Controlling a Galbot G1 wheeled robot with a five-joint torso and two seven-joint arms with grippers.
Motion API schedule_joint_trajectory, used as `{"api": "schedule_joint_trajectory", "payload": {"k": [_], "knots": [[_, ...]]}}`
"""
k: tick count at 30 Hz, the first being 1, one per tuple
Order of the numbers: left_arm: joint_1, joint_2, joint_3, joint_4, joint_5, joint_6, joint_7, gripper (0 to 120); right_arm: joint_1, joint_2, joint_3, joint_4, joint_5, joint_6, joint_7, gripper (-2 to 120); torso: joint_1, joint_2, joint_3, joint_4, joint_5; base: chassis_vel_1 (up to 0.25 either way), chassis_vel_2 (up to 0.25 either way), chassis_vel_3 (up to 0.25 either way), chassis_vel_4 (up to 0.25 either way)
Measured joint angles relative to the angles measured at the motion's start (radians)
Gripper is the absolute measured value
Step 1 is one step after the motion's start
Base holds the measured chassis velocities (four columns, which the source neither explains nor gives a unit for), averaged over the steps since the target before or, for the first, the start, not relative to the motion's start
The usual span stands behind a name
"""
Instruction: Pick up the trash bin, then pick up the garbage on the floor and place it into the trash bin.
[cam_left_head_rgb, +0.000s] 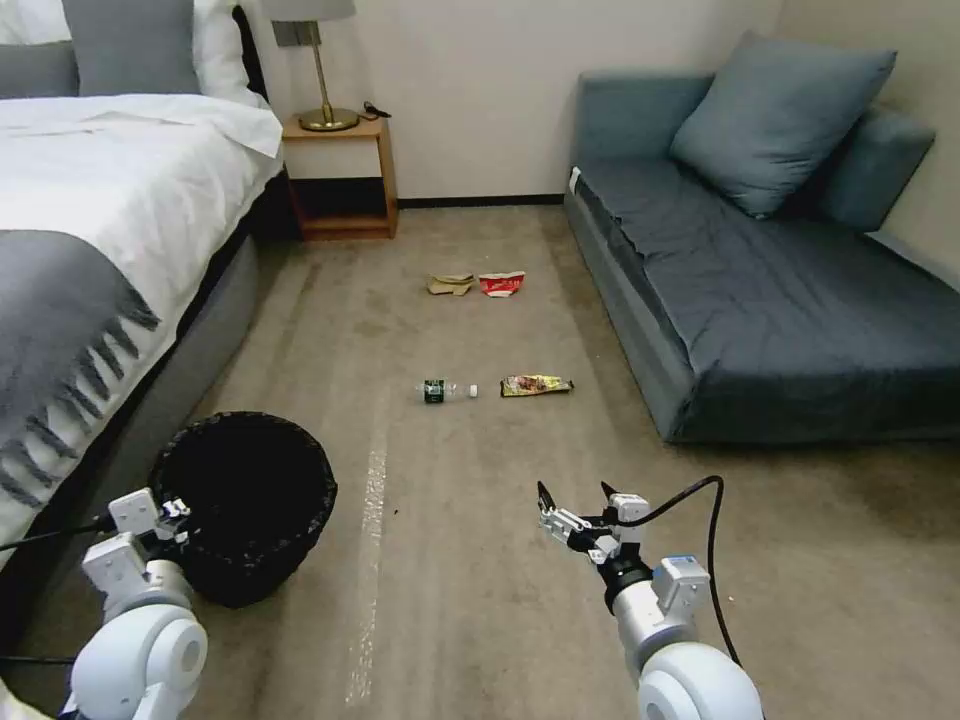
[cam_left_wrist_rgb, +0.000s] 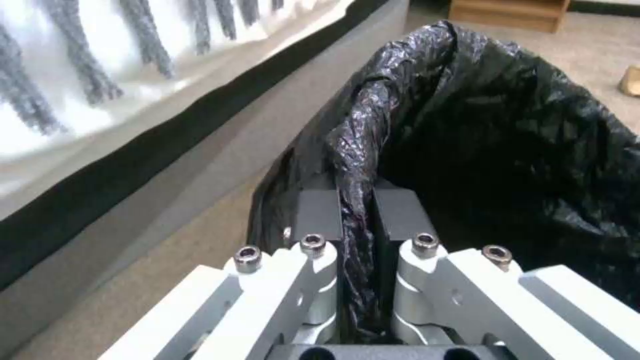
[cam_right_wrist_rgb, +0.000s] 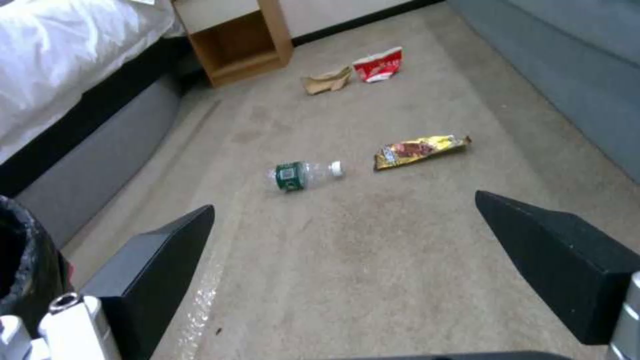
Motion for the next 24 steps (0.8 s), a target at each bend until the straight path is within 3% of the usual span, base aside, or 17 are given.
{"api": "schedule_joint_trajectory", "payload": {"k": [24], "knots": [[-0.021, 0.009, 0.005, 0.023, -0.004, -0.010, 0.003, 8, -0.008, 0.015, -0.004, -0.006, -0.012, 0.000, 0.000, 100, 0.000, 0.000, 0.000, 0.0000, 0.0000, -0.068, 0.074, 0.074, -0.071]]}}
